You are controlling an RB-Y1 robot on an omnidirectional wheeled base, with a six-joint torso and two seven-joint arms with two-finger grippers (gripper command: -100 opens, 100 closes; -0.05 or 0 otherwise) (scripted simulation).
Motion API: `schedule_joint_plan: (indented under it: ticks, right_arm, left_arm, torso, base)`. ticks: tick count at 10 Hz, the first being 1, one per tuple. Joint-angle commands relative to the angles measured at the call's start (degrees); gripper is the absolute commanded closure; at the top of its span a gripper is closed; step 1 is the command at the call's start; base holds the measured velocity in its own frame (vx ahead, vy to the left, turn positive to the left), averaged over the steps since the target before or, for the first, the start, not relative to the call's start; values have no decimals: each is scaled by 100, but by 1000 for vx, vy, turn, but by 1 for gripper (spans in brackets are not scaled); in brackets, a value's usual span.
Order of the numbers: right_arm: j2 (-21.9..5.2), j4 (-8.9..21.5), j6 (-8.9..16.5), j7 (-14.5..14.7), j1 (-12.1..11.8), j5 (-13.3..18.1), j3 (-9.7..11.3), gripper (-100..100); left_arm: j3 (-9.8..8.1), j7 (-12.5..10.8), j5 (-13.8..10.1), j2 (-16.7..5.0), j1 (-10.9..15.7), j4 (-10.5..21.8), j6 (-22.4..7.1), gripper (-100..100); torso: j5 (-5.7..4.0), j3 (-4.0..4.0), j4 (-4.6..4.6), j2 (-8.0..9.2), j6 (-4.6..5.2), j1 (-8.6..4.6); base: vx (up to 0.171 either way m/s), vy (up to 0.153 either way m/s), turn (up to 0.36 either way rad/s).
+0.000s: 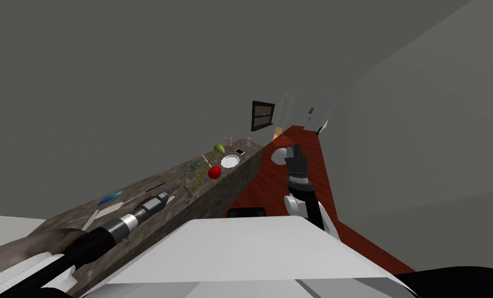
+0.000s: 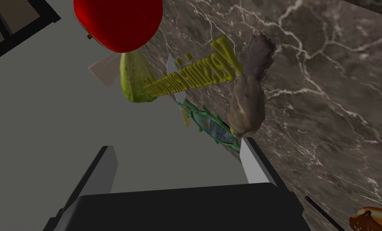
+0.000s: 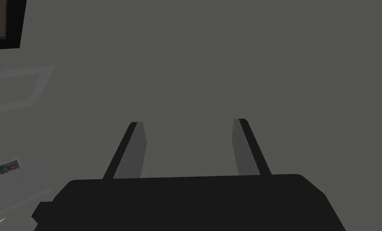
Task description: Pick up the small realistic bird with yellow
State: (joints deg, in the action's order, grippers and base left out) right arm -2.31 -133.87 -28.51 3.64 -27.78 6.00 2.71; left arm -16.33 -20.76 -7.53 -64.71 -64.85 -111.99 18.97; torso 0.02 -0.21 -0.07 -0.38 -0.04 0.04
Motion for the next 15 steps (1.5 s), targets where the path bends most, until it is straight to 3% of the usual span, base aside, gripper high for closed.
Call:
schedule_joint_plan:
  ticks: [1, 2, 3, 5, 6, 8, 9, 11, 12, 15]
  right_arm:
    - [0, 0, 0, 0, 0, 0, 0, 0]
    - [0, 0, 0, 0, 0, 0, 0, 0]
    - [0, 0, 0, 0, 0, 0, 0, 0]
    - [0, 0, 0, 0, 0, 0, 0, 0]
    - [0, 0, 0, 0, 0, 0, 0, 0]
    - [0, 0, 0, 0, 0, 0, 0, 0]
    - [0, 0, 0, 0, 0, 0, 0, 0]
    - [0, 0, 0, 0, 0, 0, 0, 0]
    - [0, 0, 0, 0, 0, 0, 0, 0]
    - [0, 0, 0, 0, 0, 0, 0, 0]
  left_arm:
    - [-24, -81, -27, -166, -137, 15, -93, -100]
    - [-31, -218, -74, -393, -377, 181, -147, -100]
    - [-31, -218, -74, -424, -377, 181, -147, -100]
    - [-38, -480, -165, -830, -773, 490, -252, -100]
    - [-38, -480, -165, -915, -840, 490, -252, -100]
    - [-35, -715, -248, -1331, -1235, 758, -348, -100]
    - [-35, -715, -248, -1363, -1265, 758, -348, -100]
    - [-20, -913, -316, -1734, -1626, 974, -429, -100]
    - [-20, -913, -316, -1750, -1635, 974, -429, -100]
    - [34, -1122, -381, -2187, -2044, 1181, -517, -100]
  torso:
    - [0, 0, 0, 0, 0, 0]
    - [-1, 1, 0, 2, -3, 0]
    - [0, 0, 0, 1, 0, 0]
    - [-1, -1, 0, -1, 0, -1]
    - [0, -5, -2, -9, 1, 1]
    - [0, -3, -1, -5, -2, -1]
    - [0, -6, -2, -10, 0, -1]
    - [-1, -1, 0, -2, -2, -5]
    - [-1, -4, -1, -6, 0, -3]
    - [-1, 0, 0, 0, -2, -5]
  base:
    - [44, -1, -105]
    - [47, -2, -218]
    - [39, 4, -92]
    - [65, -4, -237]
    - [61, 7, -78]
    - [65, -3, -185]
    - [57, 0, -118]
    - [54, -6, -201]
    - [47, 5, -53]
    - [50, -3, -147]
